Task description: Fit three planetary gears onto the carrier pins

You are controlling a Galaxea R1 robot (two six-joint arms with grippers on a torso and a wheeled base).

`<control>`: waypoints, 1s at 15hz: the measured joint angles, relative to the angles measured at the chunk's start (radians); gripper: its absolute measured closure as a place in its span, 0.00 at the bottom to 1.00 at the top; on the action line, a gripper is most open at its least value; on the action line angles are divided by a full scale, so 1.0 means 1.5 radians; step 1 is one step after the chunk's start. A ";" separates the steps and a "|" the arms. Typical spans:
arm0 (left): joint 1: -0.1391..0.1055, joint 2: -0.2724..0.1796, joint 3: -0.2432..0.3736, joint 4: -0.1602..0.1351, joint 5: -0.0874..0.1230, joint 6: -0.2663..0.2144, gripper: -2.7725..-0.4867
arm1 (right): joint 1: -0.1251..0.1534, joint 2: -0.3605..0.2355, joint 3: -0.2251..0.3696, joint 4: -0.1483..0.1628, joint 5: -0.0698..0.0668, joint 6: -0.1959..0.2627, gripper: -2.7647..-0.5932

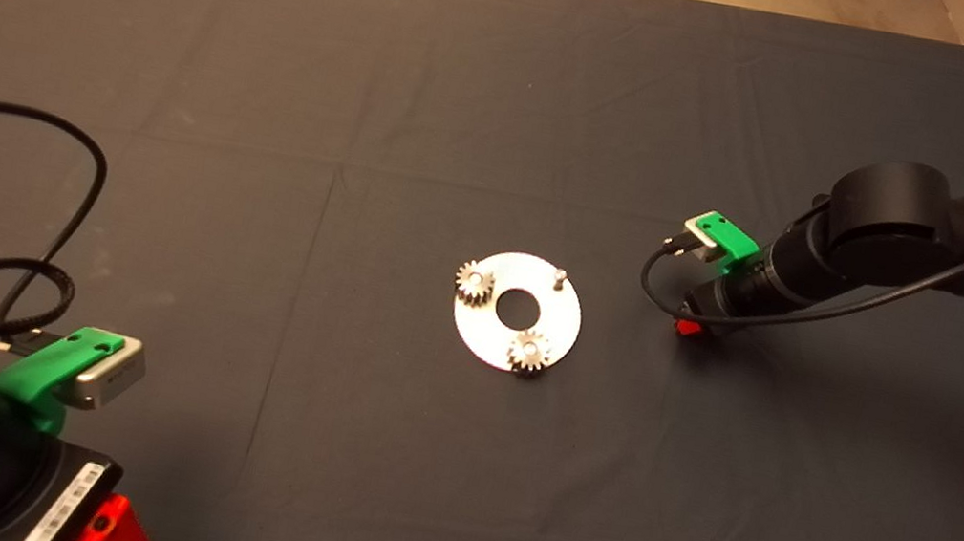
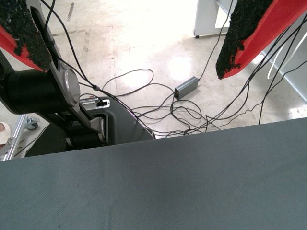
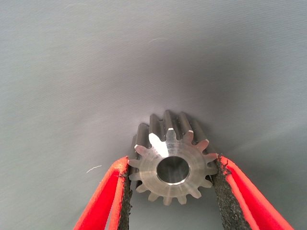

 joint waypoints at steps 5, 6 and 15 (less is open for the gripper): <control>0.000 0.000 0.000 0.000 0.000 0.000 0.14 | 0.064 0.067 0.001 0.025 -0.070 0.001 0.79; 0.000 0.000 0.000 0.000 0.000 0.000 0.14 | 0.072 0.081 0.001 0.032 -0.087 0.001 0.79; 0.000 0.000 0.000 0.000 0.000 0.000 0.14 | 0.090 0.193 -0.083 0.090 -0.096 0.003 0.79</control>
